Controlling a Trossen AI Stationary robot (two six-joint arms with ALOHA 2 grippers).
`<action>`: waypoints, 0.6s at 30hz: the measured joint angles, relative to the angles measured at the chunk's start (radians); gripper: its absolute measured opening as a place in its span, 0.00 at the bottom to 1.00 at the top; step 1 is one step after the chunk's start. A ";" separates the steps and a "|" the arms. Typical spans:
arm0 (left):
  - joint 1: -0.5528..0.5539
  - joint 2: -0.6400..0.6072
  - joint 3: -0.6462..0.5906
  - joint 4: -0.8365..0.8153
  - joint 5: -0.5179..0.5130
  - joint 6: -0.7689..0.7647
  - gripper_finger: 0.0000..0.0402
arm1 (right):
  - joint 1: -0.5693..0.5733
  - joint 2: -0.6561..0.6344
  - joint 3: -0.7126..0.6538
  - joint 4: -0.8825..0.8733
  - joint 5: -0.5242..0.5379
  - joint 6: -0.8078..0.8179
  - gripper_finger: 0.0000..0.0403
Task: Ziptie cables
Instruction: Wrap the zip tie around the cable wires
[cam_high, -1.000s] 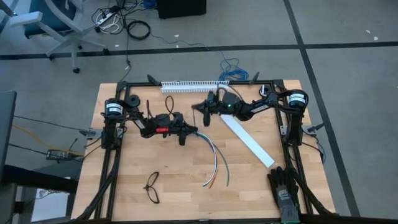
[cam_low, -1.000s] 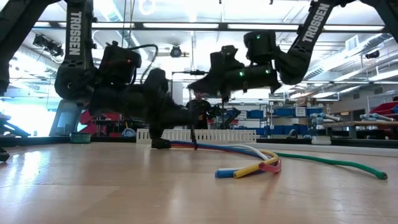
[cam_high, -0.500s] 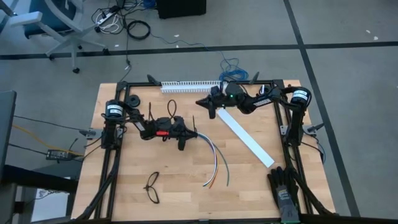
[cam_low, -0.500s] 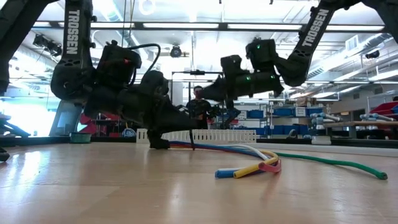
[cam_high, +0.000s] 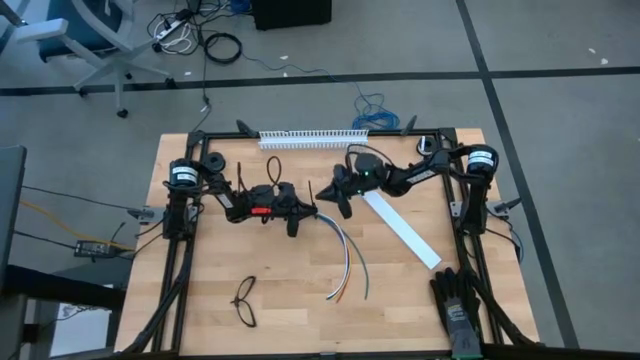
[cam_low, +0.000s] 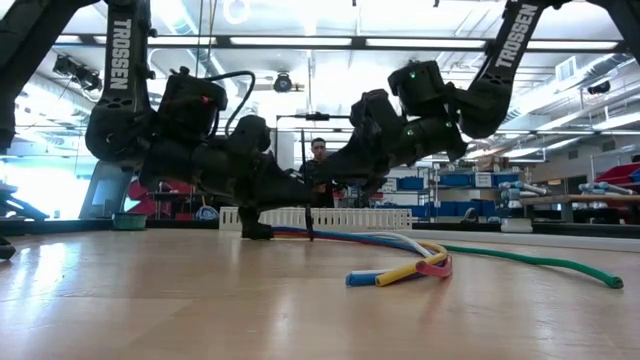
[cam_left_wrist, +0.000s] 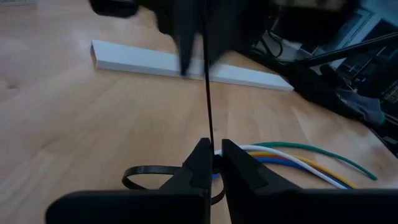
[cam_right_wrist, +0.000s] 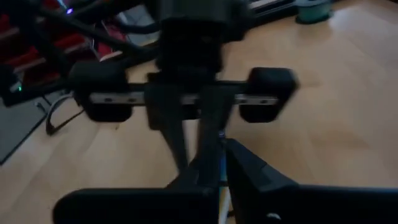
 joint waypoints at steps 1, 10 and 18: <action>0.000 0.000 0.000 0.001 0.000 -0.001 0.06 | 0.010 0.000 0.000 0.000 0.016 -0.012 0.08; 0.000 0.000 0.001 0.015 -0.001 -0.020 0.06 | 0.055 0.000 0.000 -0.002 0.077 -0.011 0.26; 0.000 -0.001 0.002 0.025 -0.004 -0.019 0.06 | 0.080 0.000 0.000 -0.011 0.157 -0.014 0.28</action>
